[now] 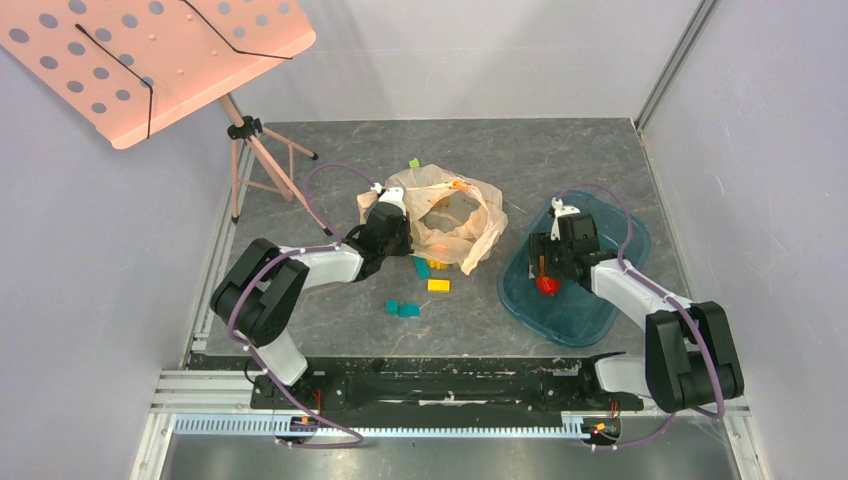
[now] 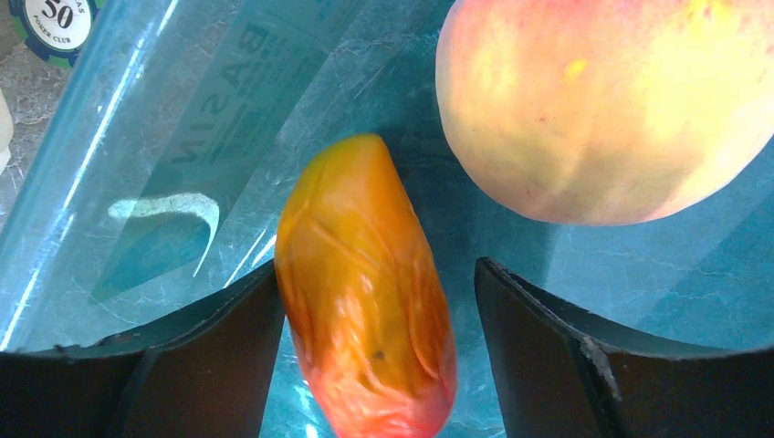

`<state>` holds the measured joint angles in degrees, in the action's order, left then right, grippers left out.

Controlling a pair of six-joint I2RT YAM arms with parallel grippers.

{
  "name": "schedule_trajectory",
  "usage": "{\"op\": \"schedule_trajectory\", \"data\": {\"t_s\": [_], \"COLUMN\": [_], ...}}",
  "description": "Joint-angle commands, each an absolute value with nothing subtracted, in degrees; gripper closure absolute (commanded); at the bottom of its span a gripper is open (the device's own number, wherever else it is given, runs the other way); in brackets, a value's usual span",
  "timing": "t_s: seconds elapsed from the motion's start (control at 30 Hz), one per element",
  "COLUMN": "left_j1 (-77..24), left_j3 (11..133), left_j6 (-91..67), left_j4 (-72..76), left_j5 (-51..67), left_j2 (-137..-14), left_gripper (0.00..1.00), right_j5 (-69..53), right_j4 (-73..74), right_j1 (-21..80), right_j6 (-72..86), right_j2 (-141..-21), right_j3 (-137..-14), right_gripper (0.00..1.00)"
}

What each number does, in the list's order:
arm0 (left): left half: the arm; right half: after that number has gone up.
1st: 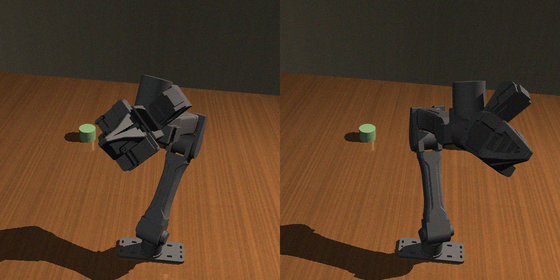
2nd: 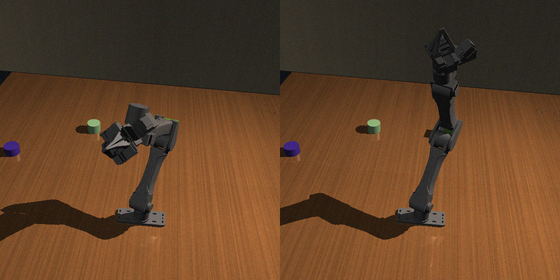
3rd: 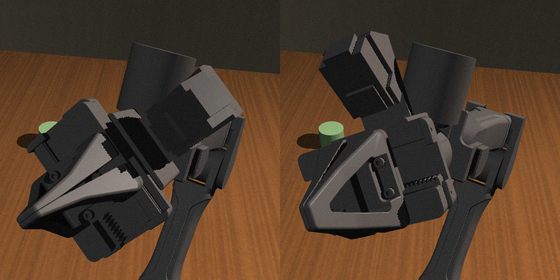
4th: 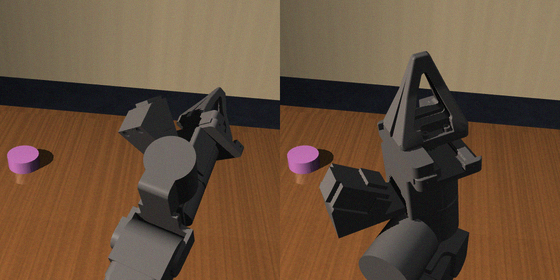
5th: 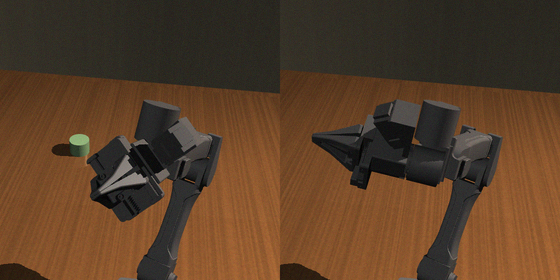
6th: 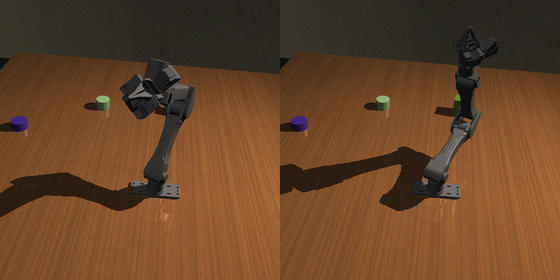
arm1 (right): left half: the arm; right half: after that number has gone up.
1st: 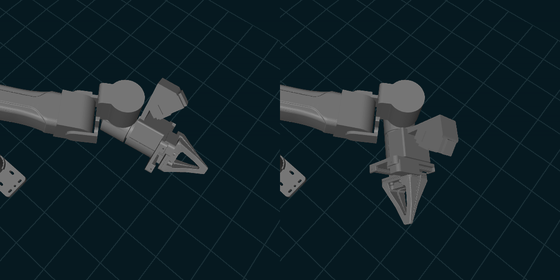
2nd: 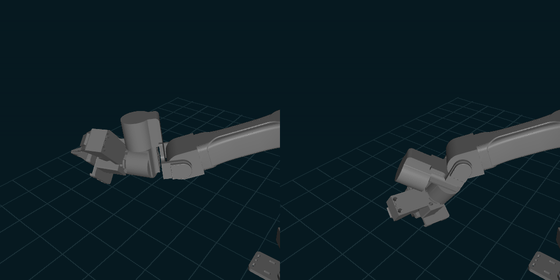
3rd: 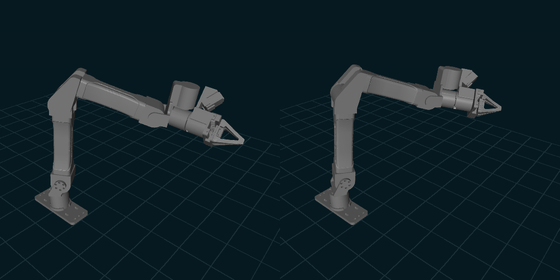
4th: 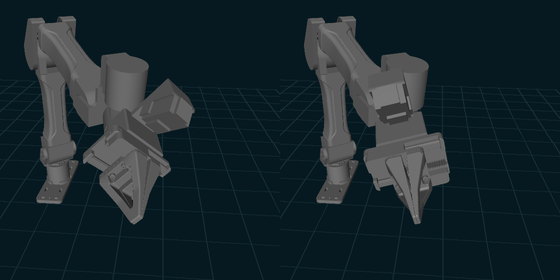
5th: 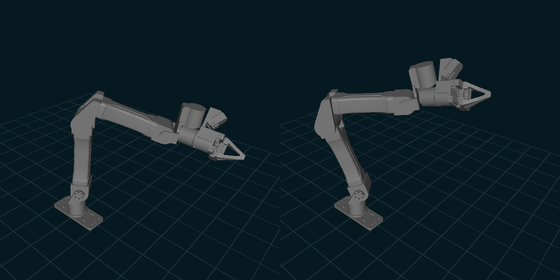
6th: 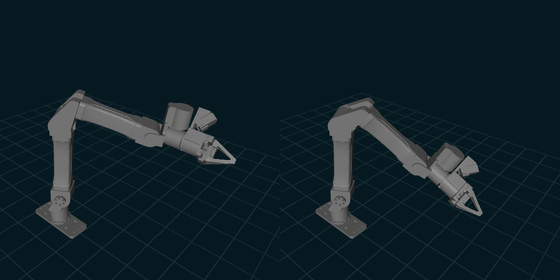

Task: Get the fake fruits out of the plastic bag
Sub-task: Place the fake fruit in the bin, then adjust the plastic bag at the center of the board.

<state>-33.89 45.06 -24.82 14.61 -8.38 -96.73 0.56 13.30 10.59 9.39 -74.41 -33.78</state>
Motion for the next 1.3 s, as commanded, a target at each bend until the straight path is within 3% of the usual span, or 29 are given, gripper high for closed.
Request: {"op": "schedule_trajectory", "data": {"t_s": [0.0,0.17,0.5,0.67,0.87,1.03,1.27], "left_j1": [-34.0,-34.0,-34.0,-34.0,-34.0,-34.1,-34.0], "left_j3": [46.8,46.9,47.0,46.8,46.8,46.8,46.8], "left_j6": [-25.8,-25.8,-25.9,-25.8,-25.9,-25.8,-25.7], "left_j4": [15.2,15.2,15.1,15.2,15.2,15.2,15.1], "left_j5": [-7.8,-7.7,-7.6,-7.7,-7.7,-7.8,-8.0], "left_j2": [-96.9,-97.0,-97.1,-97.0,-97.0,-96.9,-96.7], "left_gripper": [0.98,0.98,0.98,0.98,0.98,0.98,0.98], "right_j5": [1.6,3.7,12.2,17.4,11.8,6.6,14.2], "right_j4": [13.1,17.2,24.2,25.6,18.0,14.8,10.4], "right_j1": [10.4,10.4,17.6,29.8,39.7,44.7,45.6], "right_j6": [9.1,9.7,10.3,9.1,5.9,4.3,10.8], "right_j2": [-72.0,-67.2,-59.4,-64.5,-70.4,-77.7,-86.3], "right_j3": [-34.9,-37.6,-53.3,-64.3,-69.1,-70.6,-64.3], "right_gripper": [0.17,0.15,0.24,0.27,0.35,0.42,0.55]}}
